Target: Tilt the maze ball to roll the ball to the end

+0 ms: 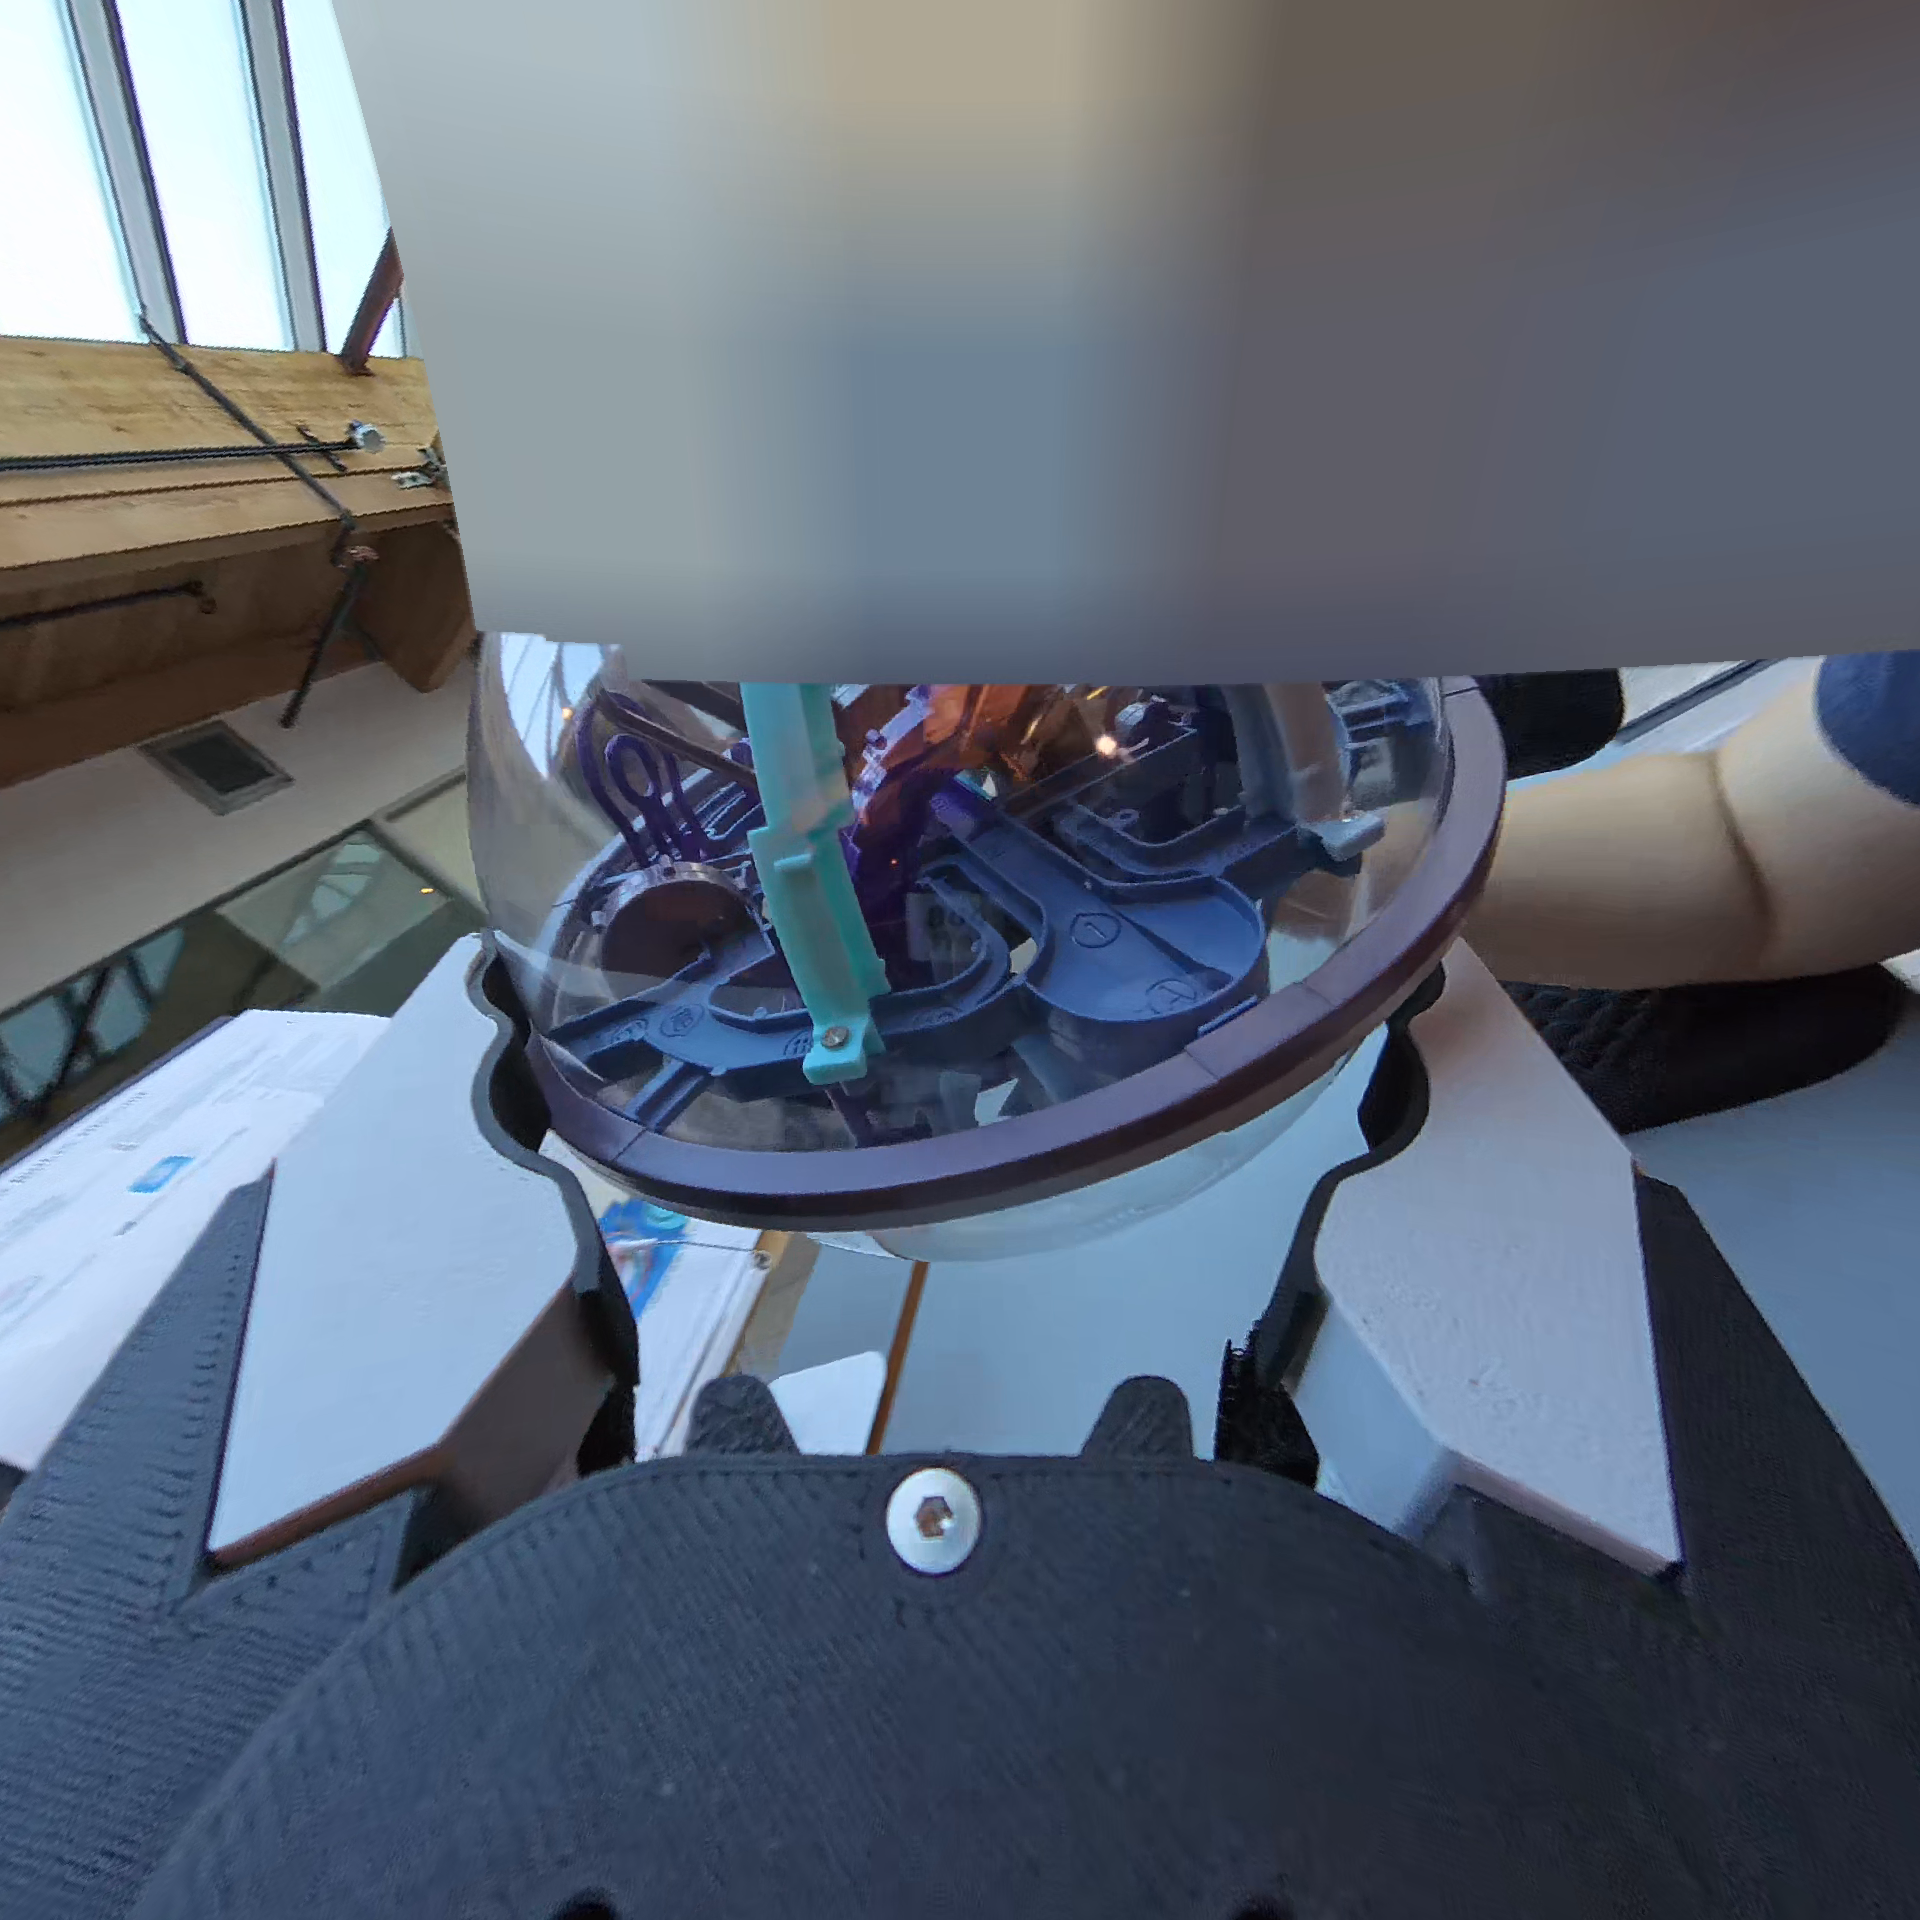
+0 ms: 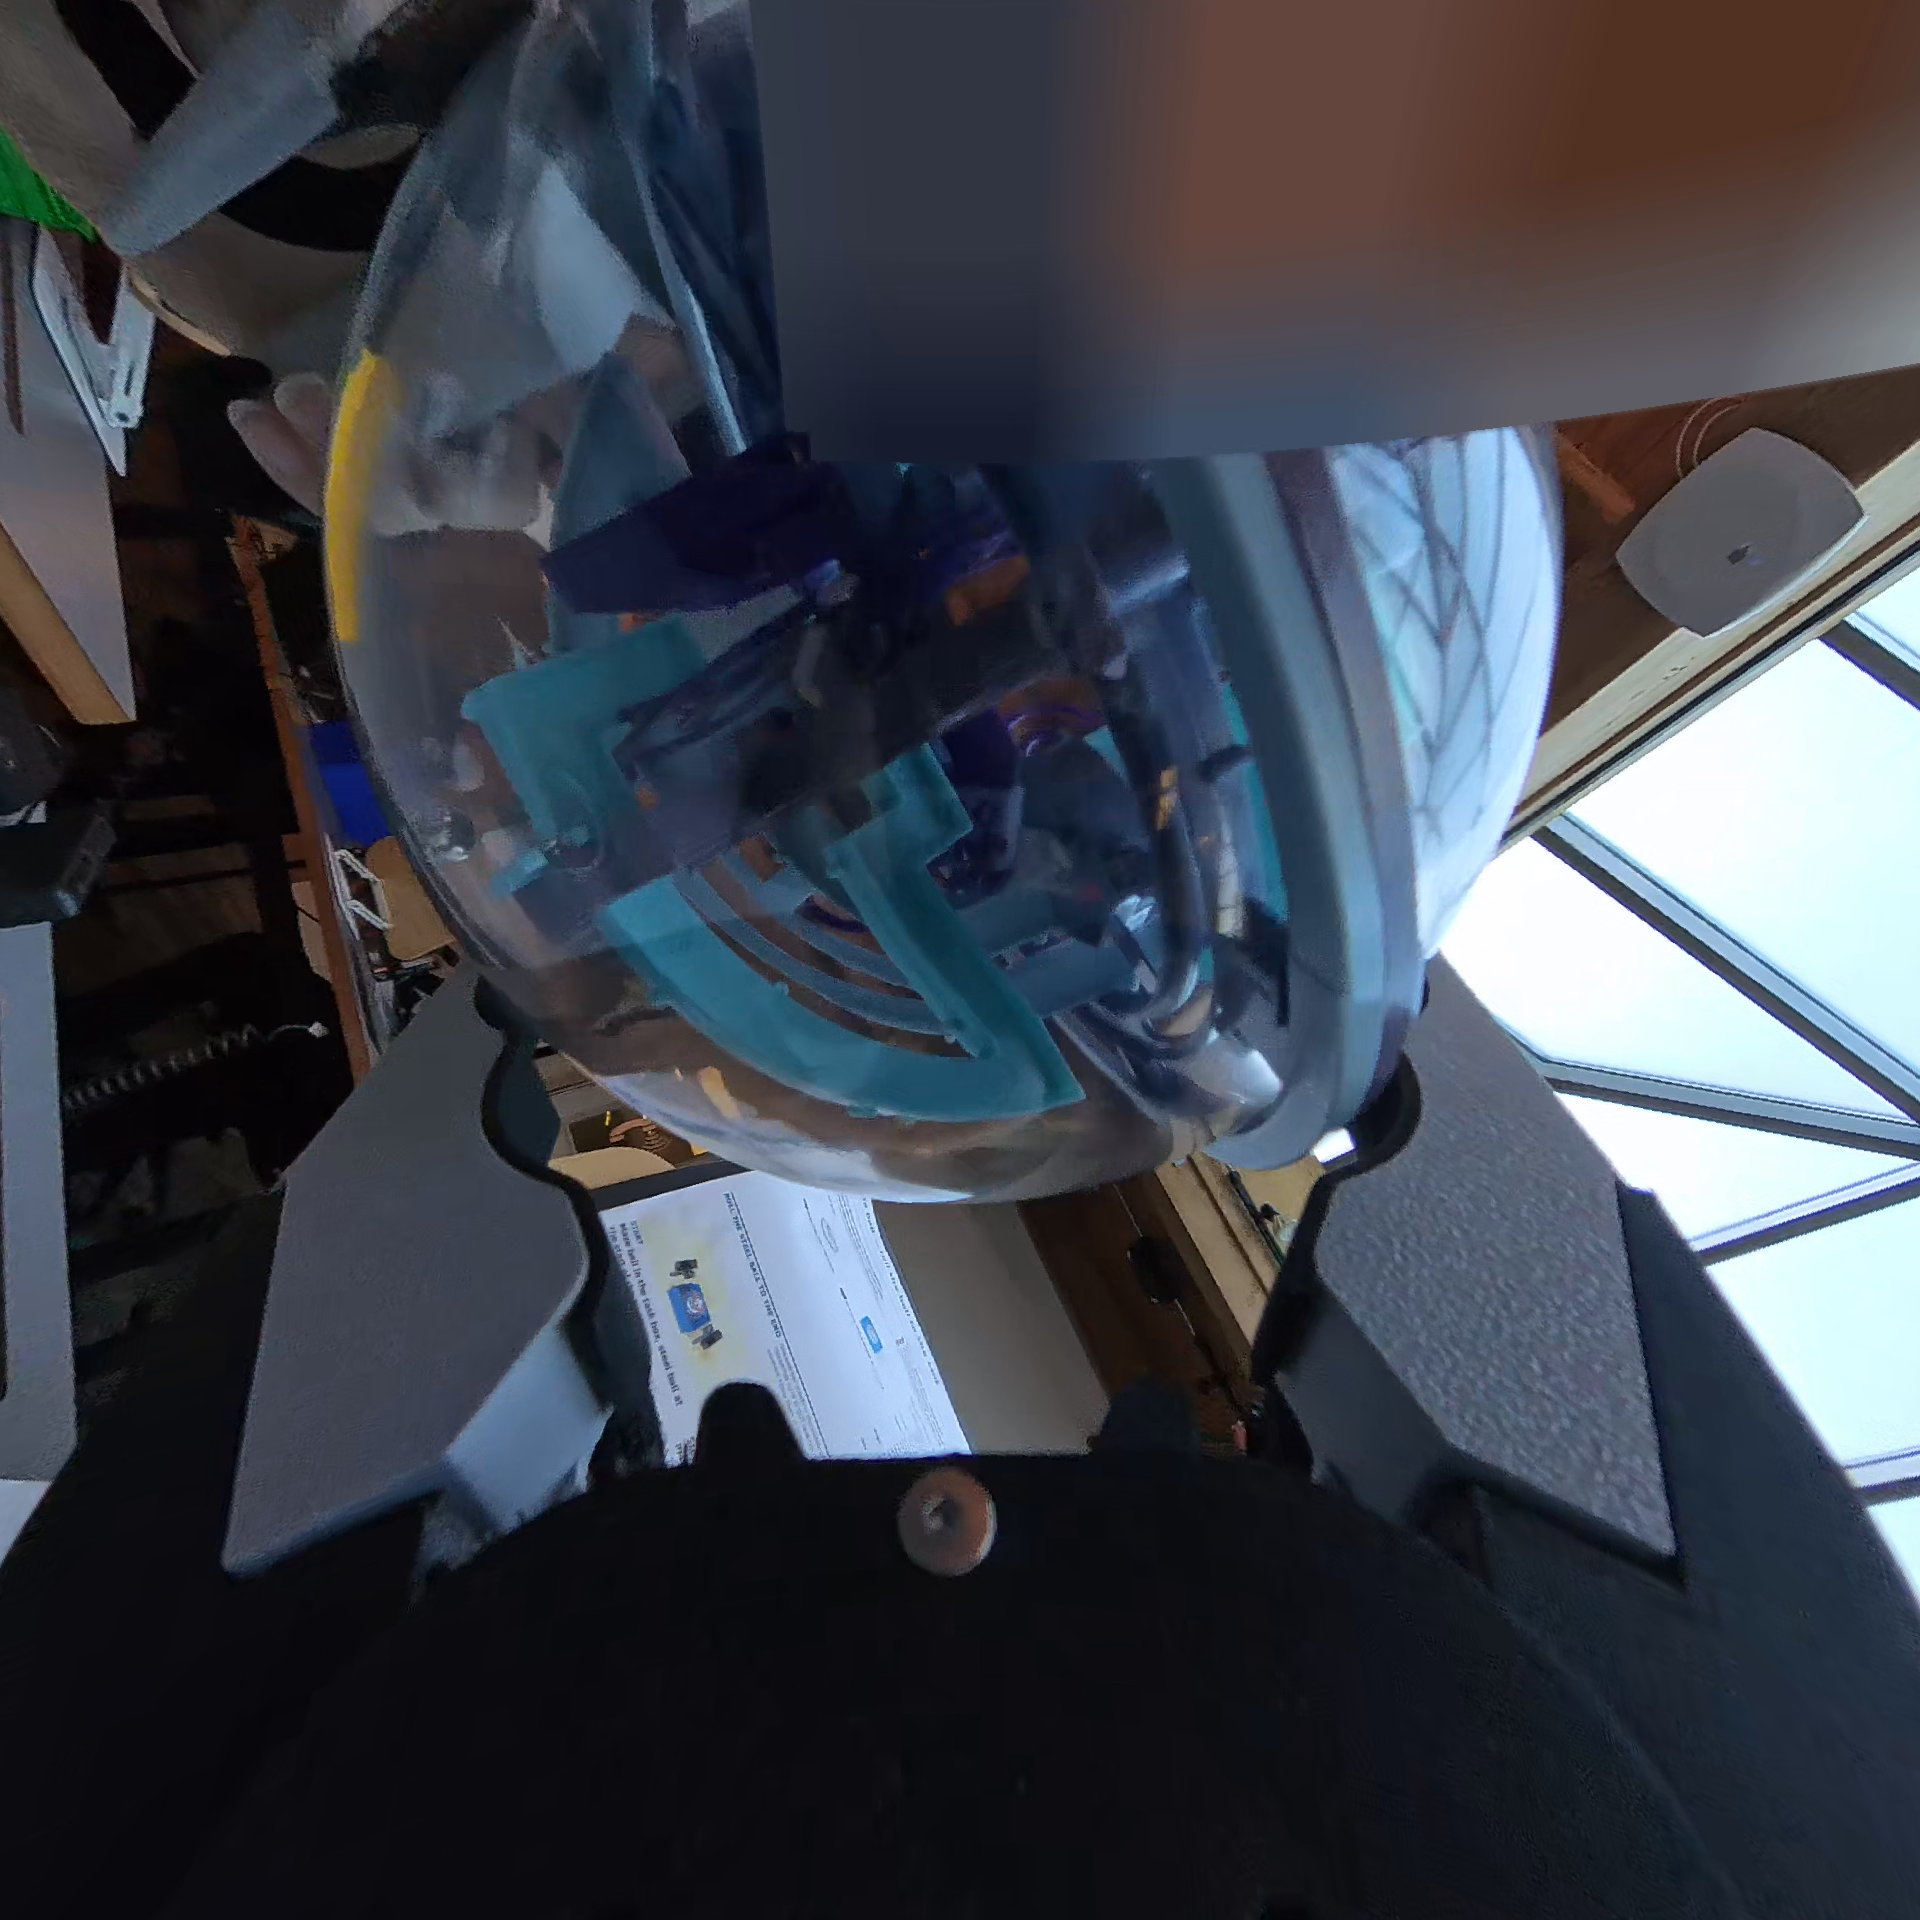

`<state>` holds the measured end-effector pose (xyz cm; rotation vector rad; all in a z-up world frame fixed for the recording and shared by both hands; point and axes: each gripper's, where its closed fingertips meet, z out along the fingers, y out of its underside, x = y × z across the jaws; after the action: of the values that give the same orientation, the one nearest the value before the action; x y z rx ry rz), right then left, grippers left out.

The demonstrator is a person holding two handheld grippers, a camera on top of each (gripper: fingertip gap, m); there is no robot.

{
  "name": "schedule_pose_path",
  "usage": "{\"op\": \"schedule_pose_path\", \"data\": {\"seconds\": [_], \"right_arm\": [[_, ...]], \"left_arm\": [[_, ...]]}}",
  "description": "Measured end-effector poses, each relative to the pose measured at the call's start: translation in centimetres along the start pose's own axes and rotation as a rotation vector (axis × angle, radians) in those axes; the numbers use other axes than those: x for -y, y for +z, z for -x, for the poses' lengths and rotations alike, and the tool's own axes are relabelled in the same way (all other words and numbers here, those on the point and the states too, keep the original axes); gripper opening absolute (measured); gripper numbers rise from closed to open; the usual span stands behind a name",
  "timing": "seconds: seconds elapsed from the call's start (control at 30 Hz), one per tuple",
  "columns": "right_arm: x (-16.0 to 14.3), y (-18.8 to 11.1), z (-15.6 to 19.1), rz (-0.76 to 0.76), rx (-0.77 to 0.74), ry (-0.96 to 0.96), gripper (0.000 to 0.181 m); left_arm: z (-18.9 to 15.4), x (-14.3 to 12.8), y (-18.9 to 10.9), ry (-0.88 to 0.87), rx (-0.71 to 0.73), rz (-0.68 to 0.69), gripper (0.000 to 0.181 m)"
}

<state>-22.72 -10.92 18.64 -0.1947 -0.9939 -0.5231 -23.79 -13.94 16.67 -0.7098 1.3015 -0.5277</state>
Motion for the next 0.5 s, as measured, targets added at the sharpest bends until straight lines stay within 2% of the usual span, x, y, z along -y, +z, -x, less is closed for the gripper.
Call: {"op": "schedule_pose_path", "data": {"seconds": [0.5], "right_arm": [[-0.3,-0.7,-2.0,0.002,-0.143,0.010,0.153]], "left_arm": [[-1.1,2.0,1.3,0.234,0.147,0.070,0.158]]}}
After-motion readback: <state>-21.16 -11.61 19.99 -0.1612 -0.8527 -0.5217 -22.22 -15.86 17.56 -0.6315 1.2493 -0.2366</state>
